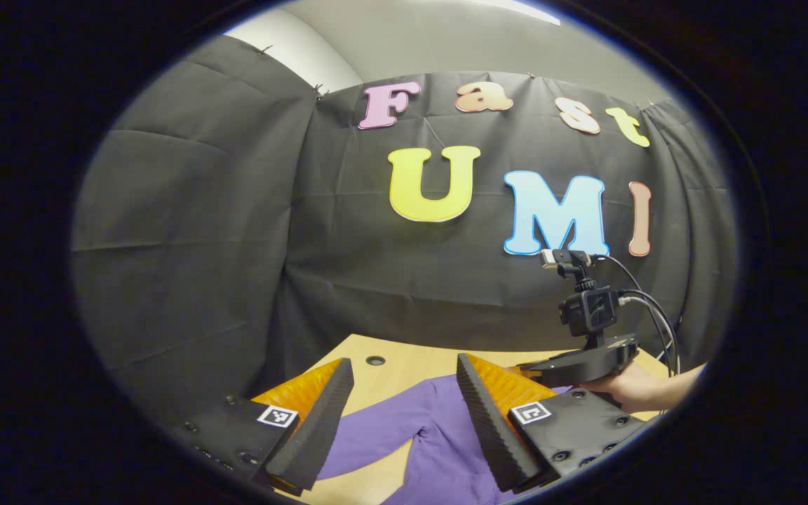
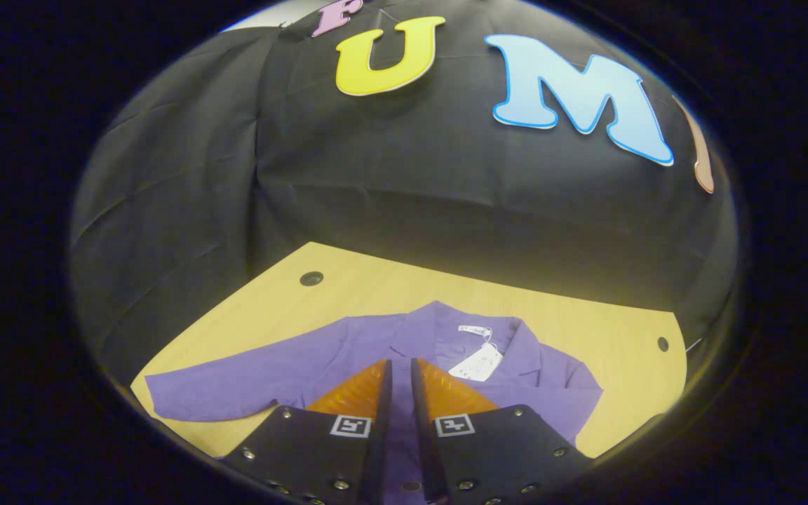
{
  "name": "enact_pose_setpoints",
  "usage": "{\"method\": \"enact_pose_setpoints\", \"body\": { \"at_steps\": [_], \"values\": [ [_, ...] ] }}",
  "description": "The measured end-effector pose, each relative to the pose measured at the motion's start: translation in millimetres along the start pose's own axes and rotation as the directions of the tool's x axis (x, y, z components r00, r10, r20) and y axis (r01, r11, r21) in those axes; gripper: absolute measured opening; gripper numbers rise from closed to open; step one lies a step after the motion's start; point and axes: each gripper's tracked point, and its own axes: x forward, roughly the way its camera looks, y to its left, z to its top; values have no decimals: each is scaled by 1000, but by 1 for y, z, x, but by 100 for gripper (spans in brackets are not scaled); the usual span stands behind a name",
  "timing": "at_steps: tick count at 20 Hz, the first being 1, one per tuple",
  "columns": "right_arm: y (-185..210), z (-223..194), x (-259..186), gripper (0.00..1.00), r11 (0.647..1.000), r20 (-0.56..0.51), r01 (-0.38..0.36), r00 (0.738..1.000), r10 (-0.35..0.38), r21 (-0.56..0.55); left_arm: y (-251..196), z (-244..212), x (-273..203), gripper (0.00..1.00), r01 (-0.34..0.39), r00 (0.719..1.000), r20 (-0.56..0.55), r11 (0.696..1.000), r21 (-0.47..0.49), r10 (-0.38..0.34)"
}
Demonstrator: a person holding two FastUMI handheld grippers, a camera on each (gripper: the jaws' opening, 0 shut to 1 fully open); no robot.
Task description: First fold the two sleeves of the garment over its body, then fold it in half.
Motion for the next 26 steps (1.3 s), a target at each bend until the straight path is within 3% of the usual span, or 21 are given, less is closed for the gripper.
{"method": "enact_pose_setpoints", "body": {
  "at_steps": [1, 3, 5, 7, 14, 18, 24, 25, 26],
  "values": [
    [1, 3, -3, 29, 1000, 5, -2, 1000, 2, -1, 0, 0, 0, 94, -2, 1000, 1, 1000, 1, 2],
    [1, 7, -10, 32, 1000, 22, 0, 1000, 0, -7, 0, -1, 0, 94, -3, 1000, 6, 1000, 6, 3],
    [2, 11, -17, 69, 1000, 39, -3, 999, 3, -10, 1, -1, 0, 94, -6, 1000, 5, 1000, 11, 6],
    [-2, 19, -30, 75, 1000, 73, 14, 997, -13, -13, 1, -3, 1, 94, -9, 1000, 3, 1000, 12, 9],
    [-9, 45, -87, 75, 999, 193, 47, 980, -48, 6, 6, -11, 2, 94, -52, 999, -7, 999, 13, 52],
    [-11, 56, -128, 75, 998, 256, 57, 965, -60, 17, 41, -38, -2, 94, -130, 991, -40, 991, -7, 130],
    [-12, 49, -169, 75, 997, 283, 66, 956, -75, 41, 119, -97, -10, 95, -332, 933, -154, 943, -19, 326],
    [-11, 47, -174, 70, 997, 284, 64, 956, -76, 51, 131, -109, -12, 95, -362, 918, -179, 932, -18, 354],
    [-12, 46, -178, 75, 996, 288, 66, 954, -80, 58, 144, -121, -16, 95, -389, 904, -200, 921, -20, 377]
  ]
}}
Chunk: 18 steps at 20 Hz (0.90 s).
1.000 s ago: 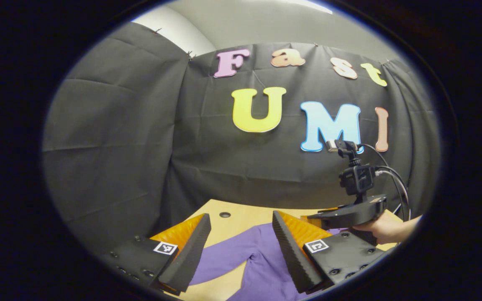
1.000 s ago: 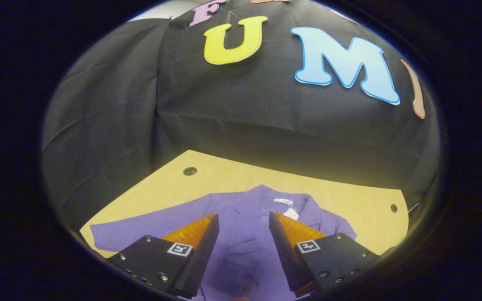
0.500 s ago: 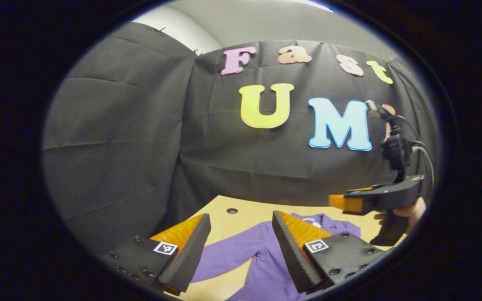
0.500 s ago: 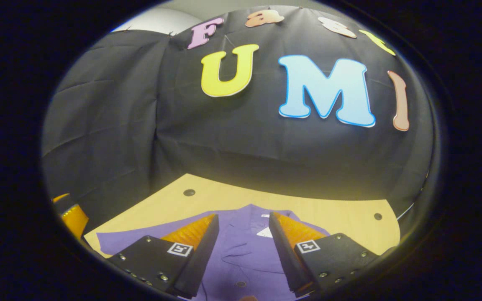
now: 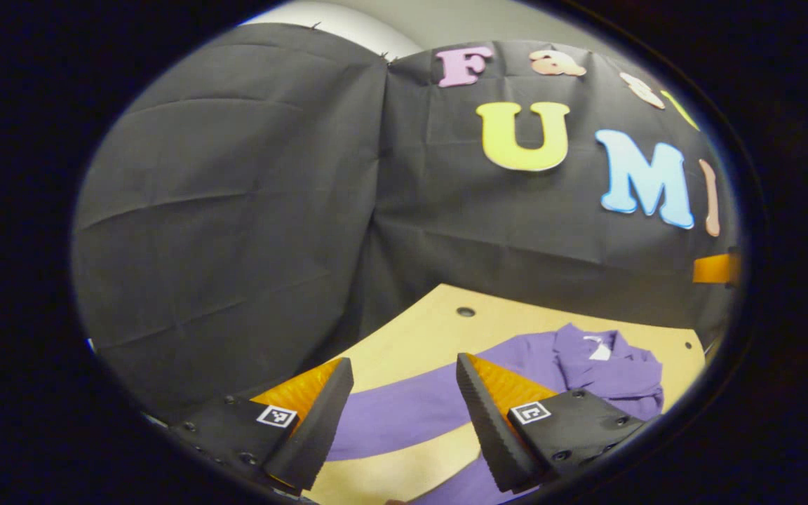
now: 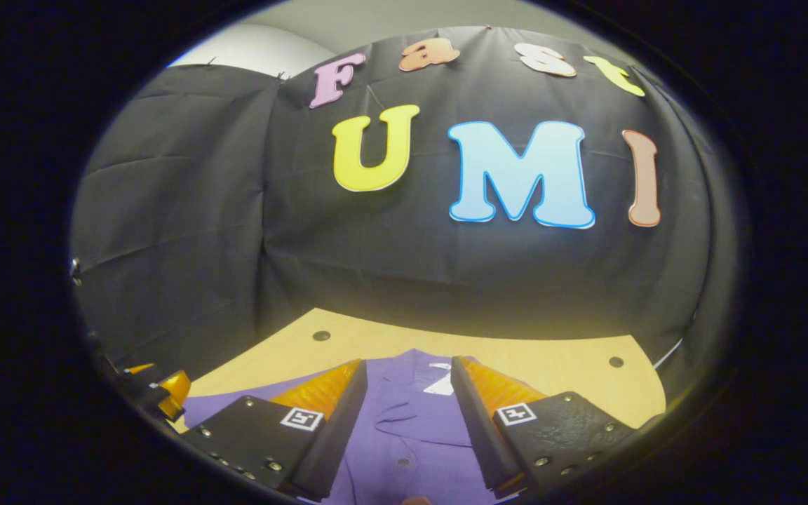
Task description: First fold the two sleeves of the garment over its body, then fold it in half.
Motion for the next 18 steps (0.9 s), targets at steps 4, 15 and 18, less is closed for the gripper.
{"method": "enact_pose_setpoints", "body": {
  "at_steps": [4, 15, 18],
  "values": [
    [-2, -8, -5, 75, 1000, -20, 3, 1000, -3, -11, 44, -39, 15, 95, -109, 991, -85, 993, -38, 105],
    [1, -32, -8, 75, 1000, -95, -16, 995, 14, -25, 126, -119, 42, 96, -302, 916, -295, 951, -62, 272],
    [-1, -39, -9, 75, 1000, -118, -11, 993, 9, -23, 137, -144, 46, 95, -352, 879, -373, 932, -85, 297]
  ]
}}
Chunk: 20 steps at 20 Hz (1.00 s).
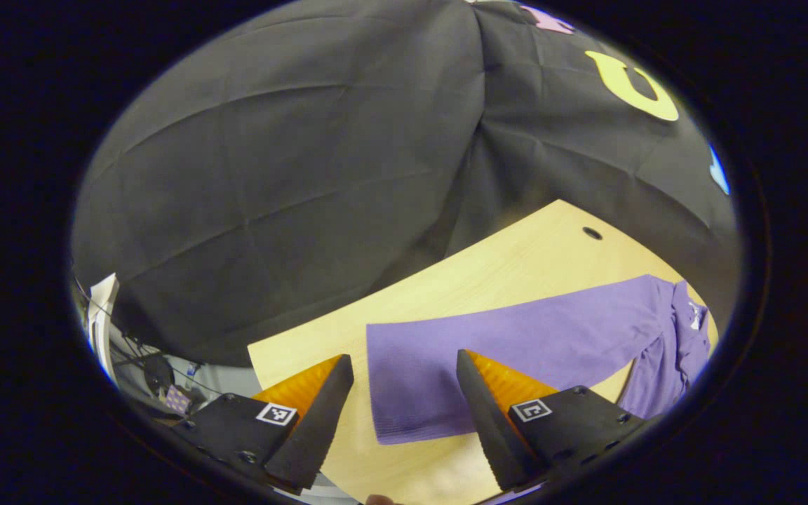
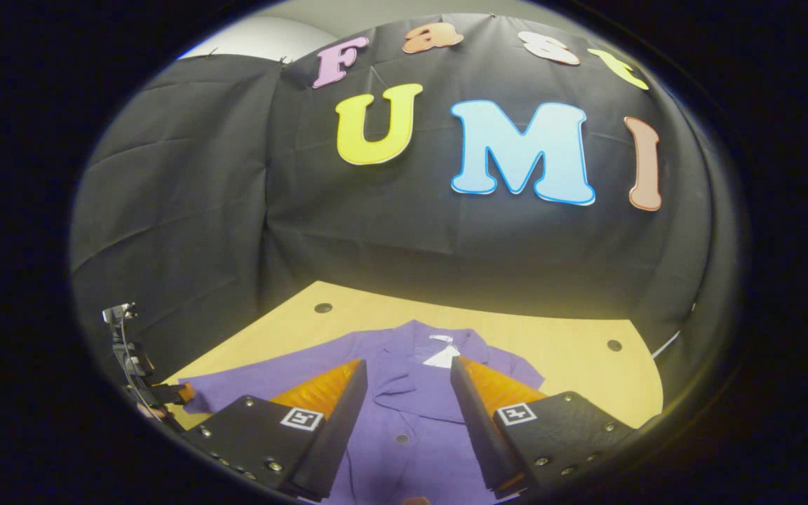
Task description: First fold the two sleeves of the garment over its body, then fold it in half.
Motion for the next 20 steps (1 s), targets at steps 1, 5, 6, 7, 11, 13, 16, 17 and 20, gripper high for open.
{"method": "enact_pose_setpoints", "body": {
  "at_steps": [1, 5, 6, 7, 11, 13, 16, 17, 20],
  "values": [
    [-2, -1, -1, 75, 1000, -6, 5, 1000, -5, -1, 2, -6, 10, 95, -6, 1000, -29, 1000, 0, 6],
    [-6, -7, -2, 75, 1000, -29, 17, 999, -17, 3, -11, -18, 34, 96, 11, 997, -73, 1000, 29, -9],
    [-6, -9, -1, 75, 1000, -36, 17, 999, -17, 7, -14, -21, 33, 96, 16, 997, -80, 999, 36, -13],
    [-5, -10, -3, 75, 1000, -40, 17, 999, -16, 12, -14, -21, 34, 96, 12, 997, -75, 999, 53, -8],
    [-5, -11, -3, 75, 1000, -45, 22, 999, -22, 11, -19, -22, 32, 96, 9, 998, -63, 998, 62, -5],
    [-3, -12, -3, 75, 1000, -46, 19, 999, -18, 15, -21, -20, 34, 92, 19, 998, -57, 997, 73, -15],
    [1, -15, -3, 70, 1000, -53, 8, 999, -7, 24, -27, -20, 34, 83, 51, 998, -25, 995, 87, -49],
    [1, -17, -4, 70, 1000, -59, 5, 998, -4, 25, -29, -21, 33, 79, 53, 998, -22, 994, 92, -51],
    [-3, -20, -7, 75, 1000, -63, 9, 998, -7, 28, -35, -21, 33, 57, 74, 997, -14, 993, 91, -73]
  ]
}}
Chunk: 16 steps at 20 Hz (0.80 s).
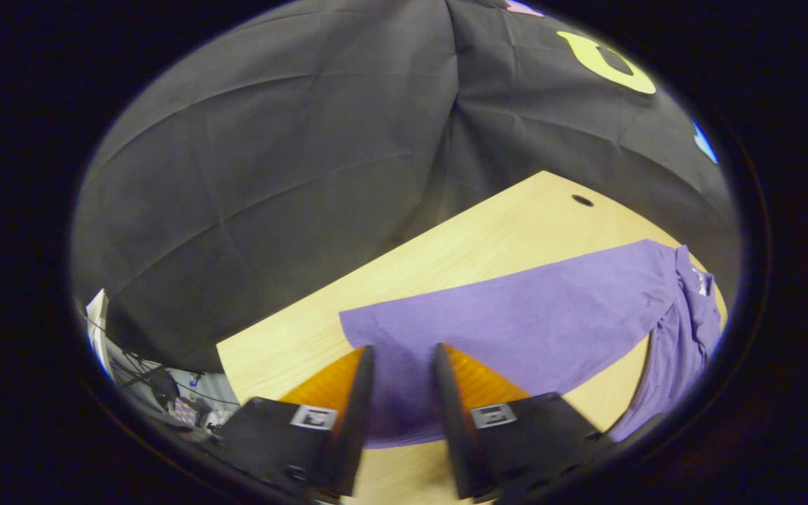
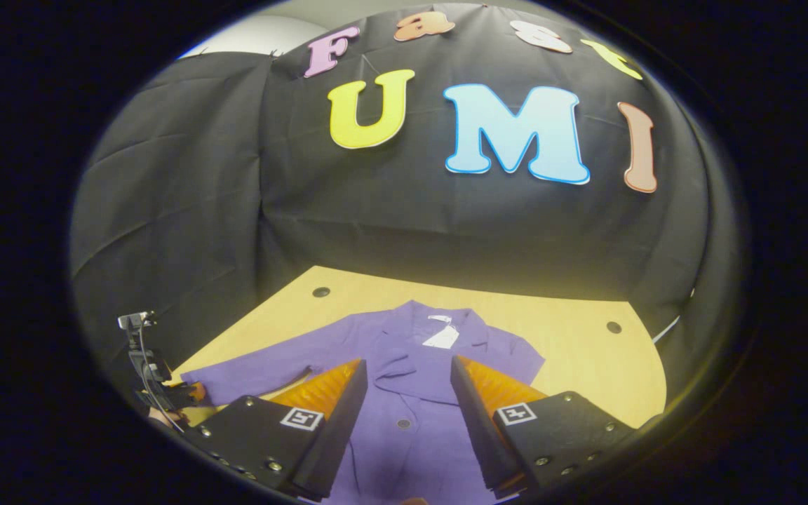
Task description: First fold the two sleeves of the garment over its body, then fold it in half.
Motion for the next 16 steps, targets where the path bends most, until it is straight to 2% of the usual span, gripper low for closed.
{"method": "enact_pose_setpoints", "body": {
  "at_steps": [1, 3, 5, 6, 8, 9, 10, 16],
  "values": [
    [-2, 0, -1, 75, 1000, 2, 4, 1000, -4, 2, 0, 1, 0, 44, 0, 1000, 3, 1000, 10, 0],
    [-7, 1, -2, 75, 1000, 8, 13, 1000, -13, 12, 0, 0, 1, 43, 9, 1000, -1, 999, 32, -9],
    [-11, 0, -5, 75, 1000, 8, 16, 1000, -16, 25, -7, 2, 2, 22, 4, 1000, 13, 1000, 5, -5],
    [-14, -1, -4, 75, 999, 9, 21, 1000, -21, 30, -6, 3, 3, 12, -2, 1000, 12, 1000, 27, 2],
    [-18, -2, -7, 75, 999, 11, 28, 1000, -28, 40, -11, 4, 5, 12, 1, 1000, 11, 999, 32, -1],
    [-21, -4, -8, 75, 999, 9, 33, 999, -33, 42, -14, 4, 2, 7, 8, 1000, -2, 999, 32, -8],
    [-26, -5, -10, 75, 998, 9, 41, 999, -42, 43, -16, 6, 2, 7, 21, 1000, -4, 999, 24, -21],
    [-53, -5, -20, 75, 993, 16, 98, 995, -99, 67, -32, 38, -18, 7, 69, 996, 60, 997, -17, -68]
  ]
}}
